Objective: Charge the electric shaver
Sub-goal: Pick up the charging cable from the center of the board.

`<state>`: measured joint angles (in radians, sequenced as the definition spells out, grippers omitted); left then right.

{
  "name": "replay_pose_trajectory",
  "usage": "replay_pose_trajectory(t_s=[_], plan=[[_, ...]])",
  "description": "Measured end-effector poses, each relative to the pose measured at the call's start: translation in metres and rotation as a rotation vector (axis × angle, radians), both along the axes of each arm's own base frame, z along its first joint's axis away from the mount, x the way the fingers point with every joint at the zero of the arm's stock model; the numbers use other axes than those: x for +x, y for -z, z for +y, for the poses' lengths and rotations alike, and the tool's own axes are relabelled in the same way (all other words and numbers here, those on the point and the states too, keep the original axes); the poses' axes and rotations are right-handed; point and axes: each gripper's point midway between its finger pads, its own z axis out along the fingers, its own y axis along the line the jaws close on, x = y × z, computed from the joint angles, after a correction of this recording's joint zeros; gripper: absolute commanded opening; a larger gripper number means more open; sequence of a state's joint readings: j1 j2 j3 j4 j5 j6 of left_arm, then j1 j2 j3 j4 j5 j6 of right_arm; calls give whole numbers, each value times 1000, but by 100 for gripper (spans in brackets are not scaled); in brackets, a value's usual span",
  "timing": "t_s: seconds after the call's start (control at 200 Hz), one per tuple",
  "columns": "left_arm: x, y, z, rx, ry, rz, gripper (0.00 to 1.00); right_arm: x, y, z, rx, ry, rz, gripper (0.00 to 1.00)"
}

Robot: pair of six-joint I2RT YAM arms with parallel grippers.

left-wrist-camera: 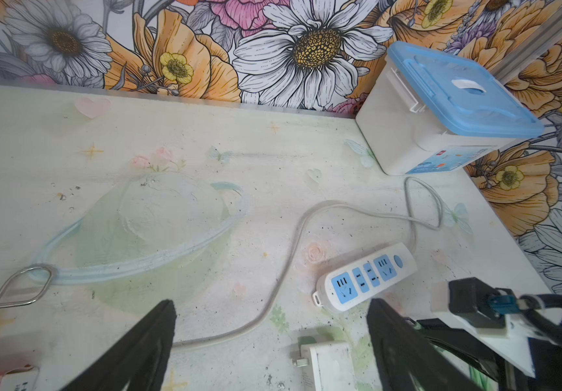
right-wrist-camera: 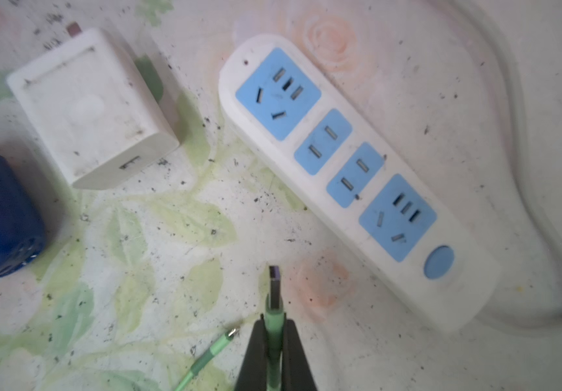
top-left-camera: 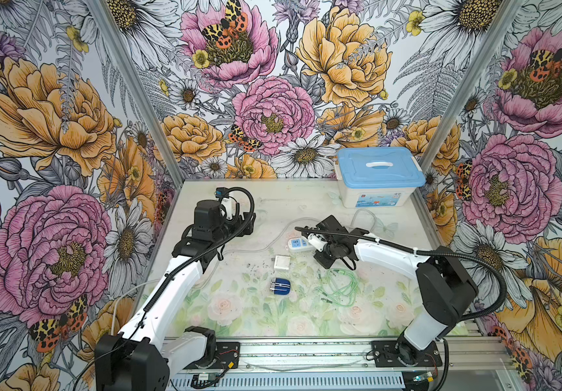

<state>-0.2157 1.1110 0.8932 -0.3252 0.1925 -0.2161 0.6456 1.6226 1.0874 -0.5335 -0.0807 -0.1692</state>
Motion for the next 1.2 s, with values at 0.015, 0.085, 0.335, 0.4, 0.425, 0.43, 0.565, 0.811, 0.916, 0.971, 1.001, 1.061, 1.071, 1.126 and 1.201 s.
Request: replay_pose_trajectory(t_s=[0.015,0.085,0.335,0.4,0.425,0.43,0.565,0.811,0.916,0.971,1.001,1.061,1.071,1.126,1.201], plan=[[-1,1,-2,-6,6,-3,80,0,-5,1,13,-1,-7,0],[-8,12,-18,-65,42,12,59,-2,-30,5,84,-10,-38,0],[-31,39,-100,-309,304,68,48,-7,-89,21,304,-66,-96,0],[-34,32,-120,-361,383,53,48,-8,-95,24,344,-82,-92,0],[-35,30,-125,-374,408,46,48,-8,-97,26,354,-88,-91,0],[-35,29,-128,-382,416,46,47,-8,-97,26,359,-89,-90,0],[-40,17,-156,-461,540,27,42,-10,-106,33,421,-118,-82,0],[-37,9,-178,-519,636,11,37,-16,-119,45,507,-182,-74,0],[-37,6,-184,-534,660,11,31,-17,-122,47,522,-194,-72,0],[-38,5,-187,-540,673,15,30,-17,-122,46,525,-195,-70,0],[-39,5,-189,-543,684,18,29,-17,-122,46,526,-195,-70,0],[-41,4,-192,-546,698,20,27,-16,-122,45,527,-192,-71,0],[-41,4,-192,-547,701,20,27,-15,-122,45,527,-191,-72,0],[-43,4,-194,-549,714,23,26,-13,-123,44,530,-187,-76,0],[-44,4,-194,-551,720,25,25,-12,-124,42,537,-186,-76,0]])
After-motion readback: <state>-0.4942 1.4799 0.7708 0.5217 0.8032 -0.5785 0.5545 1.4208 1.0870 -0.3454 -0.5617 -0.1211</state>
